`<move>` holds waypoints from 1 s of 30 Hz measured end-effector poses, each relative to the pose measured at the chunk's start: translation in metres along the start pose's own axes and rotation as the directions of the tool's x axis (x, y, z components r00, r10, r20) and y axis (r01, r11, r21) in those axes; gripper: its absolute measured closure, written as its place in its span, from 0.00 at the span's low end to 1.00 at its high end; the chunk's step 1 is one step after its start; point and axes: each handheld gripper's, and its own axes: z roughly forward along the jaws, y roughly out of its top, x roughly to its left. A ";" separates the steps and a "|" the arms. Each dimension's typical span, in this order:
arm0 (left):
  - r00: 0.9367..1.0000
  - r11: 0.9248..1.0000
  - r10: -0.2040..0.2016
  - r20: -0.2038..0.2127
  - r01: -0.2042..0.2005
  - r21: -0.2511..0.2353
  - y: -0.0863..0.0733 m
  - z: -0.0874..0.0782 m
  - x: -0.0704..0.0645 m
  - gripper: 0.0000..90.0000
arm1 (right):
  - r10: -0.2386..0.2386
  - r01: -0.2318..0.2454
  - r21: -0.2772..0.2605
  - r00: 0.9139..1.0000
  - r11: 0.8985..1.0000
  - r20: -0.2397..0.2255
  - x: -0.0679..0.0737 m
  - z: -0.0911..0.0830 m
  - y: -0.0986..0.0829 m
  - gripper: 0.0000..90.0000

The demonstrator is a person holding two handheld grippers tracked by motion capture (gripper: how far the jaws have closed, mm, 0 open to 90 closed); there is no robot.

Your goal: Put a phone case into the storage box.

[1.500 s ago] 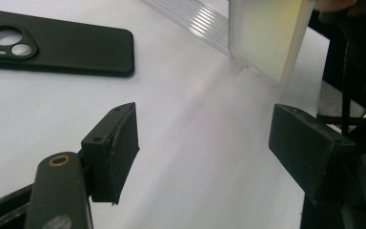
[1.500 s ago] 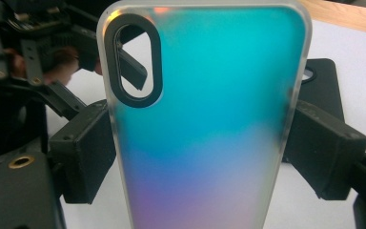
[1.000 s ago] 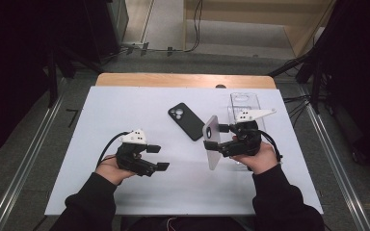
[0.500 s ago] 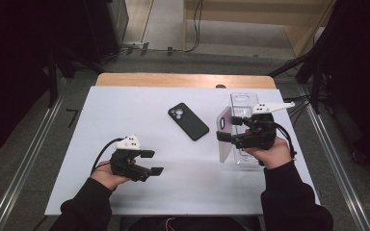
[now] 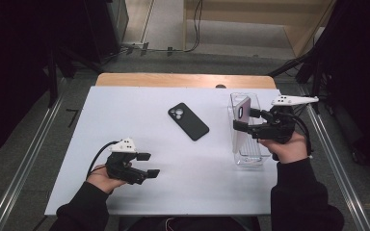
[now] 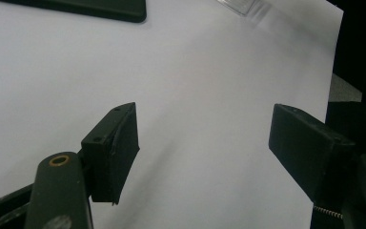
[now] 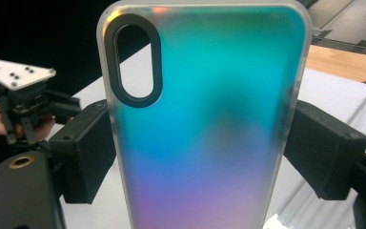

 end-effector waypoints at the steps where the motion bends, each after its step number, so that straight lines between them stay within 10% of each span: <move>1: 1.000 1.000 -0.002 -0.004 0.002 0.002 -0.001 0.000 0.000 0.29 | 0.003 -0.003 -0.001 1.000 1.000 0.013 -0.001 -0.001 0.000 0.16; 14: 0.998 0.999 -0.040 -0.037 0.040 -0.007 -0.006 -0.006 0.001 0.29 | 0.090 -0.076 -0.068 0.967 0.995 0.239 -0.014 0.000 0.003 0.16; 30: 0.999 0.999 -0.043 -0.032 0.043 -0.010 -0.006 -0.005 0.002 0.29 | 0.158 -0.137 -0.083 0.918 0.987 0.363 -0.045 0.015 0.015 0.16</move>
